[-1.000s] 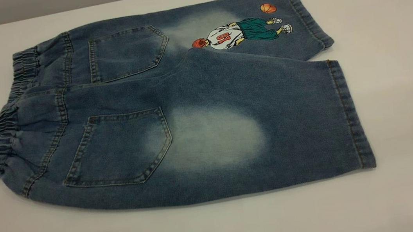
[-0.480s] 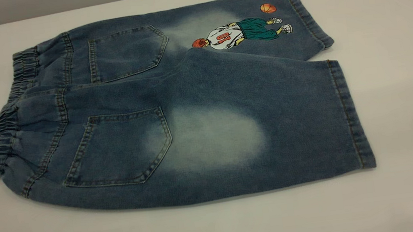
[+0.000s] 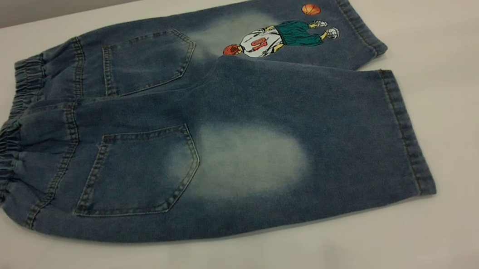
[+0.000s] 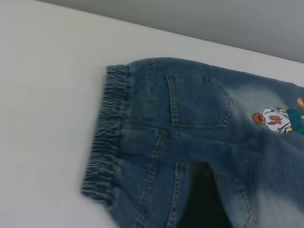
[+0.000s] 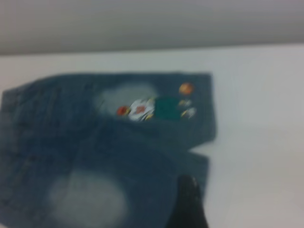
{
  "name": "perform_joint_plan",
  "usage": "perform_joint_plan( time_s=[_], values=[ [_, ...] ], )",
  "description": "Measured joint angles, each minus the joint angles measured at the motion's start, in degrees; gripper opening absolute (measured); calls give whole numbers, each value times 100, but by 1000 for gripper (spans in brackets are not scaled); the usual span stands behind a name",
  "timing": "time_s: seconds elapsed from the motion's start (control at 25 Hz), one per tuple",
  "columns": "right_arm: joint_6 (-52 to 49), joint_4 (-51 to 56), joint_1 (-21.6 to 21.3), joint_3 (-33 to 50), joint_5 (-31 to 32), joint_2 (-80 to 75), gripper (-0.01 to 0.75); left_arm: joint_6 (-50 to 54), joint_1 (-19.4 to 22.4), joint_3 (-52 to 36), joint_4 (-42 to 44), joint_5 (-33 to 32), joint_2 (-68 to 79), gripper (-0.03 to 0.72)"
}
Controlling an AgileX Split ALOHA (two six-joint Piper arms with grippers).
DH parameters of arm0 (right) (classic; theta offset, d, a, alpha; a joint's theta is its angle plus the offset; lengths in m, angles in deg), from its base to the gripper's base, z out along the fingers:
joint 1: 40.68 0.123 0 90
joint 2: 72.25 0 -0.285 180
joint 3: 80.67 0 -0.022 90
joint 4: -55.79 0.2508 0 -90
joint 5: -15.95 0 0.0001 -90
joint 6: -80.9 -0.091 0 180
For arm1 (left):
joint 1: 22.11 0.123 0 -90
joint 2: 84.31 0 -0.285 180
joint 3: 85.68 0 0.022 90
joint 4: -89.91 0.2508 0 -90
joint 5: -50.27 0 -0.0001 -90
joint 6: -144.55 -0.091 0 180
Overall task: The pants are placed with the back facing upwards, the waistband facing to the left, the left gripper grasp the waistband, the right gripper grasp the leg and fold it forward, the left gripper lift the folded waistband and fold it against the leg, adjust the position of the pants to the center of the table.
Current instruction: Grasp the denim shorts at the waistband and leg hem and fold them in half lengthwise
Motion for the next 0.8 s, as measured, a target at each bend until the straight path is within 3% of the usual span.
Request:
perform_joint_plan(
  time_s=[0.2,0.4,0.6,0.8],
  values=[
    [875,1226,0,0,-460,-1384,479,0,0,0,-242,964,1187,454],
    [2346,2753,0,9,120,-2695,479,0,0,87,-247,1746,2259,454],
    [3899,4331,0,202,702,-3886,479,-161,0,445,-247,1871,3015,454],
    [4994,5501,0,659,578,-4994,479,-343,0,772,-241,1872,3415,454]
  ],
)
